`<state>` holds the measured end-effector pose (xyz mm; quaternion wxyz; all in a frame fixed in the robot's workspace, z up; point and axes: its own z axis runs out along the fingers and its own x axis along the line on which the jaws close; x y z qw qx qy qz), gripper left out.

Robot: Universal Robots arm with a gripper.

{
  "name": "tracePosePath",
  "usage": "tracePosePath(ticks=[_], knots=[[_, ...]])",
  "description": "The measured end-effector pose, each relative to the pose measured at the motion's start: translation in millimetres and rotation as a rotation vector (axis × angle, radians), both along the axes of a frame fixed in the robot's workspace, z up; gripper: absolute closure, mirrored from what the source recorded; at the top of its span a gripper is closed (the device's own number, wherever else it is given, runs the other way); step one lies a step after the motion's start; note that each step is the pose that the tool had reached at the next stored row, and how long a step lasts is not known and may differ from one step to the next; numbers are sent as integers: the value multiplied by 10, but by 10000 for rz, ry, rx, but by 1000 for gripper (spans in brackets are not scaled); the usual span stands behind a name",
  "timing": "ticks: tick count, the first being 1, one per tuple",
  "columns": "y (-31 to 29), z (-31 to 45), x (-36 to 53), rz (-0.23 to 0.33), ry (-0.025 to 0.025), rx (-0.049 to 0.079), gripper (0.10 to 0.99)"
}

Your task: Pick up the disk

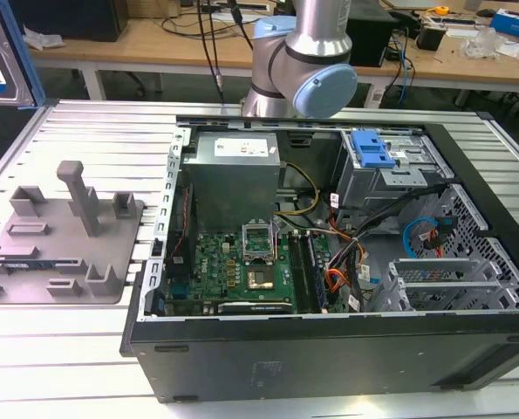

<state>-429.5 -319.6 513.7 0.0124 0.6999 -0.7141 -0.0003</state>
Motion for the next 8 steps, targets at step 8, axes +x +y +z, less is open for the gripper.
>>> tracePosePath(ticks=[8], knots=[[0, 0, 0, 0, -1, 3, 718]])
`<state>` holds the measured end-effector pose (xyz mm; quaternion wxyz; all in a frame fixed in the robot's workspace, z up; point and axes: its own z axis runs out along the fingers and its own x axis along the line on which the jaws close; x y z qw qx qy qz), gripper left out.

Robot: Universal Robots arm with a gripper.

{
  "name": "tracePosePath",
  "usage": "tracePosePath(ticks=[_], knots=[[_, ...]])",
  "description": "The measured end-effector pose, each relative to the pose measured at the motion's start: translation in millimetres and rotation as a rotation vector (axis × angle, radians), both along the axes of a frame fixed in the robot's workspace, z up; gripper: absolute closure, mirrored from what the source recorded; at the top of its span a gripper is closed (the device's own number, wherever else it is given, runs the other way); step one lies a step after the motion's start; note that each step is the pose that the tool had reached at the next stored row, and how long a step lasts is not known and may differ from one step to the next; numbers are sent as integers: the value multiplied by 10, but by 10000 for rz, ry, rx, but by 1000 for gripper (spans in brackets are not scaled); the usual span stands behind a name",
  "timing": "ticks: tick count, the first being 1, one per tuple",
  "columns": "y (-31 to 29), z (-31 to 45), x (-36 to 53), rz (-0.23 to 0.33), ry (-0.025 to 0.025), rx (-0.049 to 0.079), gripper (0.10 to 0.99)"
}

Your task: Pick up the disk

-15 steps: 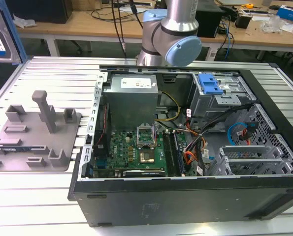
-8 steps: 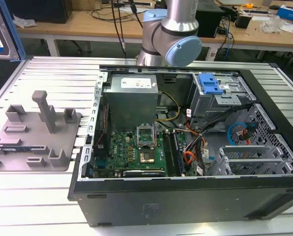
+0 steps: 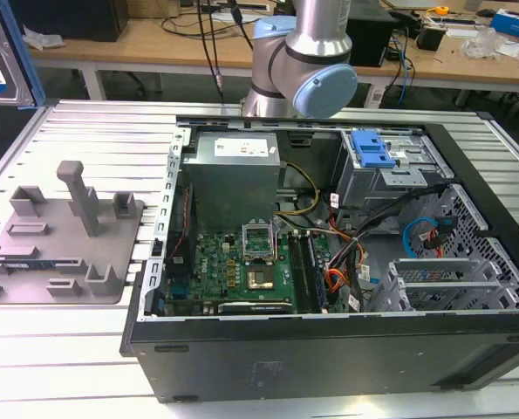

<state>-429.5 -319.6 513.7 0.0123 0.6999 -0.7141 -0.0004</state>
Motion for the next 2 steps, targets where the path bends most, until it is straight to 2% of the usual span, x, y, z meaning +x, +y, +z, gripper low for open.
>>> tracePosePath(ticks=[2], knots=[[0, 0, 0, 0, 0, 0, 718]])
